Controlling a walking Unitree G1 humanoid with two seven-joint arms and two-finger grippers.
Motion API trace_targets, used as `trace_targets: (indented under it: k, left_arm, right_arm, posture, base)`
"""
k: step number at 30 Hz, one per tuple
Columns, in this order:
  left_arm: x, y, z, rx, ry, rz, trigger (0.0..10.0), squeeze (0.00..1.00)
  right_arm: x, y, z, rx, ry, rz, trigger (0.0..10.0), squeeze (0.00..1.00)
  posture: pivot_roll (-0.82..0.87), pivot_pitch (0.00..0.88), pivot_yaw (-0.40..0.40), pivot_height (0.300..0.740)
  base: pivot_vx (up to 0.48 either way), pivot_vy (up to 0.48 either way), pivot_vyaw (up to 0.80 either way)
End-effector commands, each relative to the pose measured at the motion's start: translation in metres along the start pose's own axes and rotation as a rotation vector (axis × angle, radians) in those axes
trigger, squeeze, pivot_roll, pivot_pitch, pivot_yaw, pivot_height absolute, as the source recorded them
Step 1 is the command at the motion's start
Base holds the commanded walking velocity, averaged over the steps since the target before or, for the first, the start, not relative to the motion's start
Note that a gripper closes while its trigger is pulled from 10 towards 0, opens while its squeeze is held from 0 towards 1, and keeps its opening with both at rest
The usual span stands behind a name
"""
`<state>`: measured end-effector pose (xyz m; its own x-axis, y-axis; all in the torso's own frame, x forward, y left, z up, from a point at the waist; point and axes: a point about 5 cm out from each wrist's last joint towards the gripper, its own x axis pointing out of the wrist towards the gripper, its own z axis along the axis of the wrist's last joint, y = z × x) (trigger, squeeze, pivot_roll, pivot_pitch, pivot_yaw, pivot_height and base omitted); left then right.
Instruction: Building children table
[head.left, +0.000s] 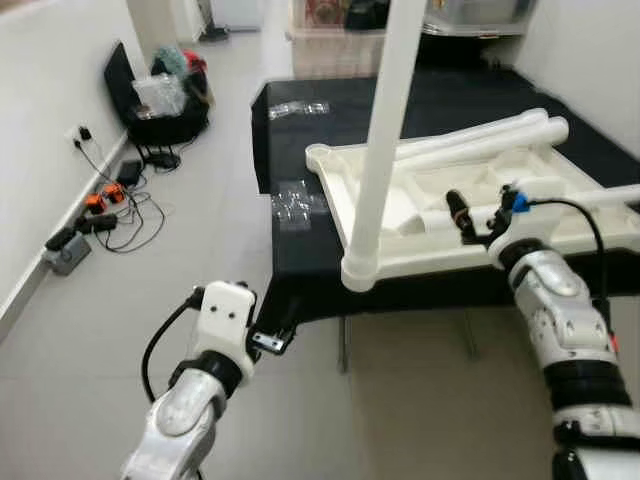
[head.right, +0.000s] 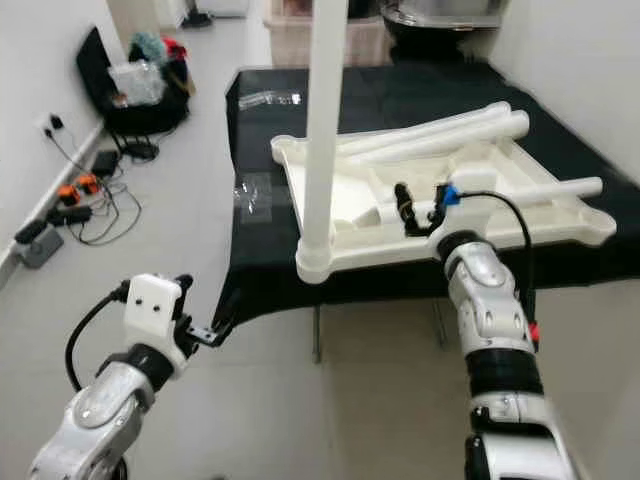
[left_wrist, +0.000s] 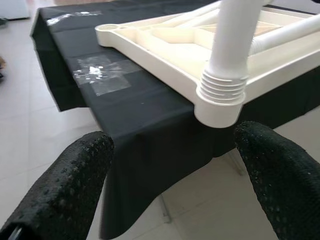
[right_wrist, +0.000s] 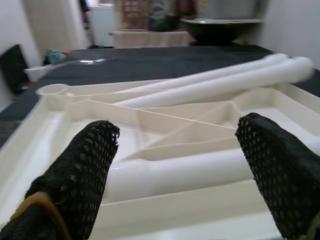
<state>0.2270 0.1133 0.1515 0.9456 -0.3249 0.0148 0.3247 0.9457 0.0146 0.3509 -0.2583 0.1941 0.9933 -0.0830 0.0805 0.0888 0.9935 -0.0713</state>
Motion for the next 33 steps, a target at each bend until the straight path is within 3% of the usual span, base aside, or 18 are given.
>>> trace_targets:
  k: [1, 2, 6, 11, 14, 16, 18, 19, 23, 24, 26, 28, 29, 31, 33]
  left_arm:
    - [-0.002, 0.0, -0.001, -0.002, 0.013, 0.001, 10.0, 0.0]
    - [-0.003, 0.0, -0.001, -0.003, 0.012, 0.0, 10.0, 0.0]
    - [-0.003, 0.0, -0.001, -0.003, 0.012, -0.002, 10.0, 0.0]
    - [-0.002, -0.002, -0.001, -0.005, 0.011, -0.007, 10.0, 0.0]
    - [-0.004, -0.003, -0.003, 0.0, 0.023, -0.019, 10.0, 0.0]
    - [-0.004, -0.003, -0.003, 0.0, 0.023, -0.019, 10.0, 0.0]
    - [-0.004, -0.004, -0.004, -0.002, 0.027, -0.024, 10.0, 0.0]
    - [-0.005, -0.005, -0.005, -0.004, 0.031, -0.031, 10.0, 0.0]
    - [-0.006, -0.004, -0.006, -0.001, 0.034, -0.035, 10.0, 0.0]
    - [-0.007, -0.003, -0.006, 0.0, 0.036, -0.037, 10.0, 0.0]
    - [-0.007, -0.003, -0.006, 0.001, 0.037, -0.038, 10.0, 0.0]
    - [-0.007, -0.005, -0.007, 0.002, 0.043, -0.05, 10.0, 0.0]
    - [-0.007, -0.005, -0.007, 0.002, 0.043, -0.05, 10.0, 0.0]
    - [-0.007, -0.006, -0.008, -0.004, 0.042, -0.062, 10.0, 0.0]
    - [-0.007, -0.006, -0.008, -0.004, 0.042, -0.062, 10.0, 0.0]
  right_arm:
    - [0.004, -0.02, 0.009, -0.063, -0.021, -0.185, 10.0, 0.0]
    - [0.004, -0.027, 0.011, -0.087, -0.021, -0.251, 10.0, 0.0]
    - [0.005, -0.032, 0.013, -0.098, -0.024, -0.294, 10.0, 0.0]
    - [0.008, -0.028, 0.017, -0.063, -0.047, -0.267, 10.0, 0.0]
    - [0.011, -0.025, 0.011, 0.061, -0.044, -0.142, 10.0, 0.0]
    - [0.011, -0.025, 0.011, 0.061, -0.044, -0.142, 10.0, 0.0]
    - [0.012, -0.026, 0.008, 0.049, -0.017, -0.078, 10.0, 0.0]
    - [0.011, -0.034, 0.002, -0.04, 0.052, 0.043, 10.0, 0.0]
    - [0.008, -0.048, 0.002, -0.127, 0.107, 0.118, 10.0, 0.0]
    - [0.005, -0.062, 0.007, -0.193, 0.154, 0.174, 10.0, 0.0]
    - [0.004, -0.066, 0.008, -0.216, 0.163, 0.191, 10.0, 0.0]
    - [-0.002, -0.071, 0.009, -0.201, 0.216, 0.321, 10.0, 0.0]
    - [-0.002, -0.071, 0.009, -0.201, 0.216, 0.321, 10.0, 0.0]
    - [-0.01, -0.068, 0.009, -0.158, 0.249, 0.506, 10.0, 0.0]
    - [-0.01, -0.068, 0.009, -0.158, 0.249, 0.506, 10.0, 0.0]
  posture:
    - [0.01, 0.09, -0.044, 0.74]
    - [0.01, 0.092, -0.043, 0.74]
    - [0.01, 0.09, -0.042, 0.74]
    - [0.01, 0.09, -0.036, 0.74]
    - [0.01, 0.079, -0.041, 0.74]
    - [0.01, 0.079, -0.041, 0.74]
    - [0.02, 0.076, -0.042, 0.74]
    - [0.02, 0.071, -0.041, 0.74]
    - [0.02, 0.067, -0.04, 0.74]
    - [0.01, 0.065, -0.036, 0.74]
    - [0.01, 0.065, -0.036, 0.74]
    - [0.01, 0.061, -0.035, 0.74]
    - [0.01, 0.061, -0.035, 0.74]
    - [0.01, 0.06, -0.035, 0.74]
    - [0.01, 0.06, -0.035, 0.74]
  base:
    - [0.0, 0.0, 0.0]
    - [0.0, 0.0, 0.0]
    - [0.0, 0.0, 0.0]
    - [0.0, 0.0, 0.0]
    - [0.0, 0.0, 0.0]
    - [0.0, 0.0, 0.0]
    - [0.0, 0.0, 0.0]
    - [0.0, 0.0, 0.0]
    - [0.0, 0.0, 0.0]
    - [0.0, 0.0, 0.0]
    - [0.0, 0.0, 0.0]
    - [0.0, 0.0, 0.0]
    - [0.0, 0.0, 0.0]
    - [0.0, 0.0, 0.0]
    - [0.0, 0.0, 0.0]
